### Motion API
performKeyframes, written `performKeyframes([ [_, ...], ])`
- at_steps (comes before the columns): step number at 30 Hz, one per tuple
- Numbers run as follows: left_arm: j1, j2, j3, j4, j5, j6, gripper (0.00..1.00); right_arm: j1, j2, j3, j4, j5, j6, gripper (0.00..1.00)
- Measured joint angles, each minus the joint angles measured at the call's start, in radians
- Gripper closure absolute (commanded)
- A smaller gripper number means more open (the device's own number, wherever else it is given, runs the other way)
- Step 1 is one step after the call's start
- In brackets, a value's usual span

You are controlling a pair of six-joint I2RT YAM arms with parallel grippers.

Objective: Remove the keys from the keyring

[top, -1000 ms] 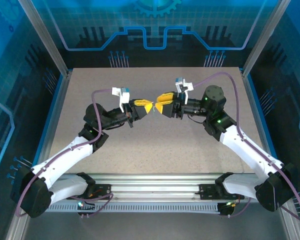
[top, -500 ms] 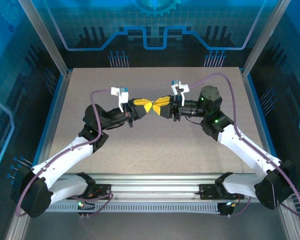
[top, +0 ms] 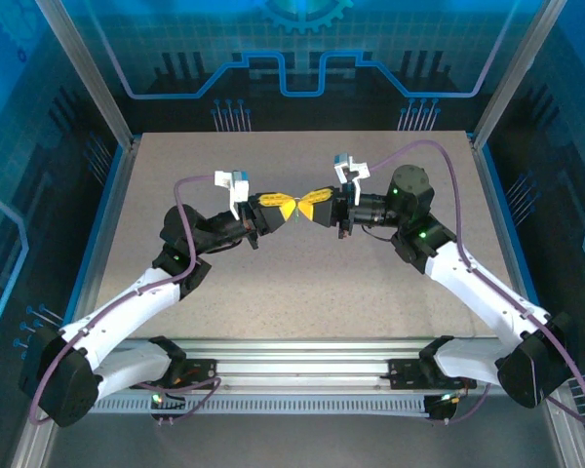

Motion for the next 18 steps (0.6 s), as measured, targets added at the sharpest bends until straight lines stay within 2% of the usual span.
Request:
performKeyframes([
  [3, 0.0, -0.008, 0.0, -0.018, 0.001, -0.008, 0.7, 0.001, 0.0, 0.024, -0.04, -0.006, -0.026, 1.0],
  [10, 0.031, -0.036, 0.027, -0.144, 0.052, -0.01, 0.51, 0.0, 0.0, 0.104, -0.171, -0.029, -0.11, 1.0],
  [18, 0.056, -0.033, 0.1, -0.21, 0.159, -0.027, 0.46, -0.002, 0.003, 0.143, -0.281, -0.087, -0.171, 1.0],
])
